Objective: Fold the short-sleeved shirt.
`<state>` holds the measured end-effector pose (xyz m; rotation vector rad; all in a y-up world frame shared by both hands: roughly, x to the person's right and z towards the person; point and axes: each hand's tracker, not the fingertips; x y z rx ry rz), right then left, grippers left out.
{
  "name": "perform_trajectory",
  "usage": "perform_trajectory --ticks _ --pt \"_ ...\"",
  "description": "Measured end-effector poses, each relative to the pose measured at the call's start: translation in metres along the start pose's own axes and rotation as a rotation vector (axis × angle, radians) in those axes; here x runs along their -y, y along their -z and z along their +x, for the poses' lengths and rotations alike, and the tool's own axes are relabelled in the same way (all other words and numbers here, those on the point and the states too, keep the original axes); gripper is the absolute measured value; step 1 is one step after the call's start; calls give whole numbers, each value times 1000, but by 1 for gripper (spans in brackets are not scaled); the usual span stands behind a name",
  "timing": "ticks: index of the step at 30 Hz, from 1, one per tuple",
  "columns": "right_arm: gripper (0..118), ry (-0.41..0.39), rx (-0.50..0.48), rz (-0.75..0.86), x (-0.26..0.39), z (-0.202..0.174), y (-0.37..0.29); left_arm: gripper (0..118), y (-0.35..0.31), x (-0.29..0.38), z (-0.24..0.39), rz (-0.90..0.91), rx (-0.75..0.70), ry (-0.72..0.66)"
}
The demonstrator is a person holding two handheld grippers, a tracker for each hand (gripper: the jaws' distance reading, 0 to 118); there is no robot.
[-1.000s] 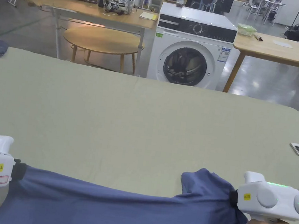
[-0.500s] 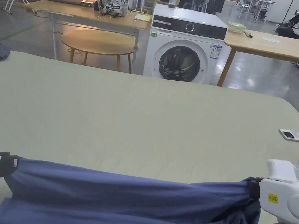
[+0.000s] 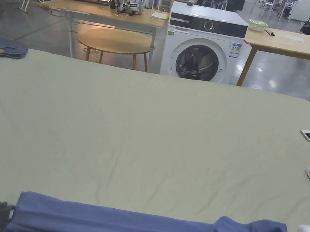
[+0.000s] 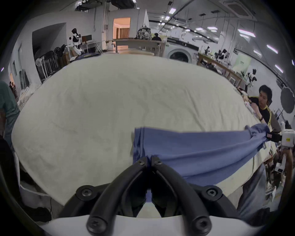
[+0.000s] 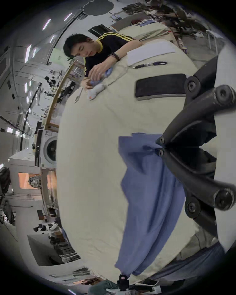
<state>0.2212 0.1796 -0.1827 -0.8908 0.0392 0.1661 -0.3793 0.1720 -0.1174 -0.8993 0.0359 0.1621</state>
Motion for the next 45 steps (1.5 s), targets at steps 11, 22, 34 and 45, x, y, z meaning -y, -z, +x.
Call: perform_trajectory --ticks 11,22,34,45 --pt "1 -13 37 -108 41 -9 57 0 36 23 -4 -120 -39 -41" --pt "78 -29 162 25 4 -8 3 33 3 -14 7 50 -43 -32" --pt "78 -21 186 297 -53 -57 -24 33 -1 -68 77 318 -33 90" --pt "34 141 27 734 -80 -87 -59 31 -23 -86 105 641 -103 85"
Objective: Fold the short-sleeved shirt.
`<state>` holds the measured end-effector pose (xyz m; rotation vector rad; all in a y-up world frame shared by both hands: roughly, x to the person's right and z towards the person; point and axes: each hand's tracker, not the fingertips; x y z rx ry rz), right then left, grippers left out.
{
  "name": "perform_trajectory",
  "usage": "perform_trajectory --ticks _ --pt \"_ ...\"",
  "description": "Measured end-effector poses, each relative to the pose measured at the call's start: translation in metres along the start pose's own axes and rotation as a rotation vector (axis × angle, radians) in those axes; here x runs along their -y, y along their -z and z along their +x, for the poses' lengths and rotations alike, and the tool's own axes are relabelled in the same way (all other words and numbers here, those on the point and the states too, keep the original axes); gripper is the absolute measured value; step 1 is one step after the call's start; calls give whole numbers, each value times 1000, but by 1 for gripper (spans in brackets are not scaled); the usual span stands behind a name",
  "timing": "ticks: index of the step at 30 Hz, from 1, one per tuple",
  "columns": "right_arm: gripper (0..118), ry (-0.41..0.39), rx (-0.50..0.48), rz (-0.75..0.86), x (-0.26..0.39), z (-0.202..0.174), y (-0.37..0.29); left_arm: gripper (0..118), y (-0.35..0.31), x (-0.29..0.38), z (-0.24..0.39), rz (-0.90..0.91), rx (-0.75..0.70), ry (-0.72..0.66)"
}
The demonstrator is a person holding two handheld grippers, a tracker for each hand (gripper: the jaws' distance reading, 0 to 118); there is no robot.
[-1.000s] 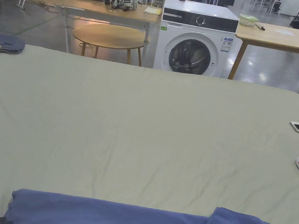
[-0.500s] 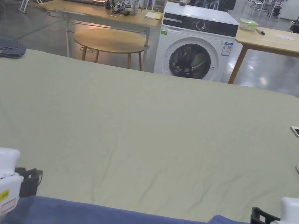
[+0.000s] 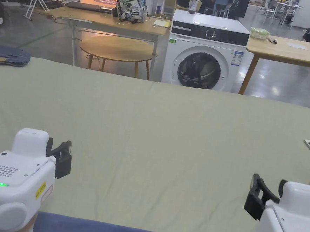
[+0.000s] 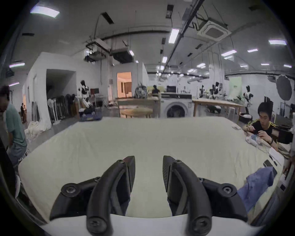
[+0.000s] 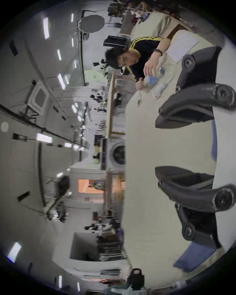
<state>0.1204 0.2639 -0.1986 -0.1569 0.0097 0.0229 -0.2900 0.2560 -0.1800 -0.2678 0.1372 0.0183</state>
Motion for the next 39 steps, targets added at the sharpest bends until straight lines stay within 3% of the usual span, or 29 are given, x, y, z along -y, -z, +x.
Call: perform_trajectory --ticks 1,3,5,8,17,22,27,30,33,37,39 --pt "19 5 -10 23 -2 -5 3 27 -2 -2 1 26 -12 2" --pt "15 5 -12 55 -10 -18 5 24 -4 -7 5 81 -42 10" --pt "1 8 -20 89 -12 -27 7 9 -8 -11 8 134 -67 33" --pt "0 24 -24 106 -18 -37 7 0 -9 -15 11 148 -78 45" --pt "0 41 -40 99 -14 -48 15 0 -13 -10 -7 97 -55 28" --pt "0 13 -61 68 -8 -50 20 0 -7 10 -50 -143 29 -32" --pt "0 5 -80 24 1 -51 26 0 8 41 -108 -411 201 -196" --pt "0 -2 -81 -1 8 -52 29 7 29 73 -149 -598 313 -334" --pt "0 3 -85 -36 14 -51 33 14 37 99 -172 -667 346 -411" --pt "0 10 -82 -73 21 -50 38 60 49 130 -195 -761 361 -497" --pt "0 12 -82 -82 24 -49 39 64 39 132 -181 -785 398 -537"
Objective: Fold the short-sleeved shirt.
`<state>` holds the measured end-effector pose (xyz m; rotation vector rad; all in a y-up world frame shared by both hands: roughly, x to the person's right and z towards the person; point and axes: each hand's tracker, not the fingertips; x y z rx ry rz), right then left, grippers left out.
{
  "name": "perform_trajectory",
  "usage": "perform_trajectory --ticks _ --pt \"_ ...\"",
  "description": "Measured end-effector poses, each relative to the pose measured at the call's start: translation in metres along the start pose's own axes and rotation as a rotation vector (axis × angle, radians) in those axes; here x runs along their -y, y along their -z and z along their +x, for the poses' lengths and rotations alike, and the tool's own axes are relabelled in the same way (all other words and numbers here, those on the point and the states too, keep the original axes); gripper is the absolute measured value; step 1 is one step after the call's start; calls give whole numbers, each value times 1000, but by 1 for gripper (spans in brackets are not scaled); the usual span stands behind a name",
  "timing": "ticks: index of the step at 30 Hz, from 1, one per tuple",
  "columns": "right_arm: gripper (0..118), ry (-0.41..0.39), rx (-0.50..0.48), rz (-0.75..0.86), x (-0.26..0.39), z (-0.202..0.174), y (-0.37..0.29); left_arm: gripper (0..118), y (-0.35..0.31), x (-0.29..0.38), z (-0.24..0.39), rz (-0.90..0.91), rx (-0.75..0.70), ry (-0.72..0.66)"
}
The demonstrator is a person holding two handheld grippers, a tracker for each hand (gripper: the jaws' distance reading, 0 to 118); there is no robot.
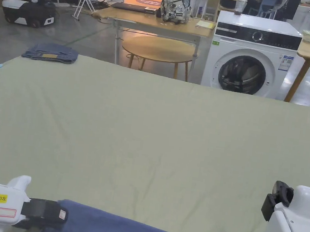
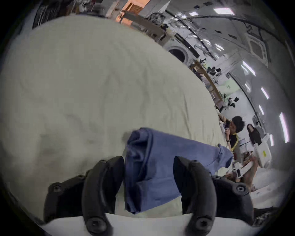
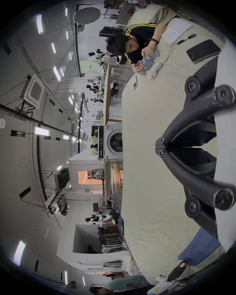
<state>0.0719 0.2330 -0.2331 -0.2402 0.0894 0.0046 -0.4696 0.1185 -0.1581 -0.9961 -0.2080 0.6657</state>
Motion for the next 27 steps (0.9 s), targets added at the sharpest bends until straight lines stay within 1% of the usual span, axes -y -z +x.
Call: perform_trajectory --ticks 2,4,6,7,8,10,11,13,14,15,16,17,18,20,21,22,23,25,27 --pt "0 0 2 -9 2 0 0 65 5 3 -11 -12 37 -51" --pt "0 -3 3 -19 4 1 1 67 6 3 -22 7 156 -80" --pt "0 -6 9 -32 6 0 1 68 11 5 -26 -29 224 -111" --pt "0 -5 10 -36 6 0 1 68 14 -4 -50 -46 243 -131" --pt "0 -4 10 -38 7 0 2 68 17 -3 -52 -53 270 -150" --pt "0 -2 9 -42 10 -1 4 68 24 -2 -54 -77 321 -167" --pt "0 -1 10 -44 11 -2 4 68 24 1 -38 -92 342 -173" --pt "0 2 4 -50 13 -3 5 67 31 2 -35 -84 357 -199" --pt "0 3 3 -51 13 -4 4 64 33 3 -34 -85 370 -213" --pt "0 3 2 -53 14 -5 4 54 33 5 -26 -85 379 -218" --pt "0 2 2 -55 15 -6 5 30 35 7 -20 -83 376 -221" --pt "0 3 1 -58 16 -6 5 9 38 8 -15 -82 381 -228" --pt "0 4 -2 -62 17 -6 6 4 42 10 -12 -98 259 -173" --pt "0 4 -3 -66 19 -7 7 3 50 21 -12 -115 140 -125" --pt "0 4 -4 -67 19 -7 8 2 49 21 -5 -76 268 -181" --pt "0 4 -4 -69 20 -7 7 2 46 22 -1 -68 237 -177" --pt "0 4 -5 -70 21 -7 8 2 37 4 -17 -60 208 -156" --pt "0 2 -6 -70 21 -7 8 2 28 3 -10 -34 177 -109" --pt "0 0 -5 -67 20 -6 7 2 23 2 -9 -21 165 -123"
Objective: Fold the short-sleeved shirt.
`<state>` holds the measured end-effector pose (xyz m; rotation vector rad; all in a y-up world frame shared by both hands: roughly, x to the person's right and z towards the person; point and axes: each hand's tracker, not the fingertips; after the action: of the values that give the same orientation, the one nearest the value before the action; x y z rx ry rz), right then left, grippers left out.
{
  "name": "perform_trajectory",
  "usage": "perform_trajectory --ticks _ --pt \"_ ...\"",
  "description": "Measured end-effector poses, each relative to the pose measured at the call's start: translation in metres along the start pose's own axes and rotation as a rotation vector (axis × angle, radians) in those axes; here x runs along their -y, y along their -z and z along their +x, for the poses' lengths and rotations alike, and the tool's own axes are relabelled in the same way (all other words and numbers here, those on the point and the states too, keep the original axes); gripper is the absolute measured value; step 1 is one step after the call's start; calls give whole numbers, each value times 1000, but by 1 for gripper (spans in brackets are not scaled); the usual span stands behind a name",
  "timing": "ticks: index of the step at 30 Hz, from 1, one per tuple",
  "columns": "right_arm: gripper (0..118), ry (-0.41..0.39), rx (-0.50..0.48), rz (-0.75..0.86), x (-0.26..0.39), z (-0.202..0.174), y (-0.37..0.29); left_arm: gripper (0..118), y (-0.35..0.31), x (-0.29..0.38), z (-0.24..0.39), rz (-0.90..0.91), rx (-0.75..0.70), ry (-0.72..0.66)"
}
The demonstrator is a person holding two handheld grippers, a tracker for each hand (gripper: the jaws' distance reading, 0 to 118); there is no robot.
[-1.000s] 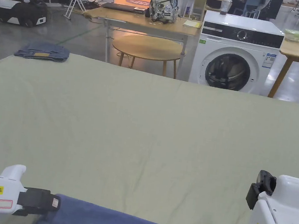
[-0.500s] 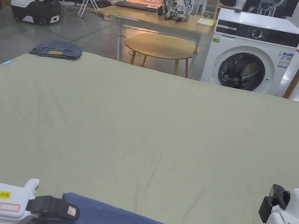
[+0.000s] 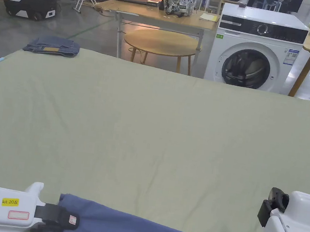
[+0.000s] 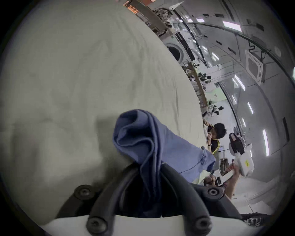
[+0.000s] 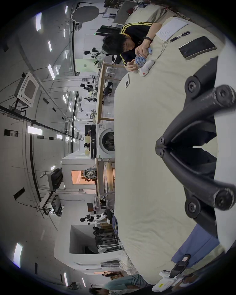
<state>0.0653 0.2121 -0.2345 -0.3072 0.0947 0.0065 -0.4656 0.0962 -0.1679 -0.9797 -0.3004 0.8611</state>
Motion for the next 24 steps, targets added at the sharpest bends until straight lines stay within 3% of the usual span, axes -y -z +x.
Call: perform_trajectory --ticks 6,11,17,24 --pt "0 -3 13 20 -7 4 -2 1 -31 -4 30 62 -42 59" --pt "0 -5 13 22 -11 6 -3 1 -68 -27 18 110 -80 70" --pt "0 -2 10 22 -10 6 -3 1 -86 -13 70 121 -135 83" --pt "0 5 0 9 -7 7 -1 1 -56 -5 107 75 -22 104"
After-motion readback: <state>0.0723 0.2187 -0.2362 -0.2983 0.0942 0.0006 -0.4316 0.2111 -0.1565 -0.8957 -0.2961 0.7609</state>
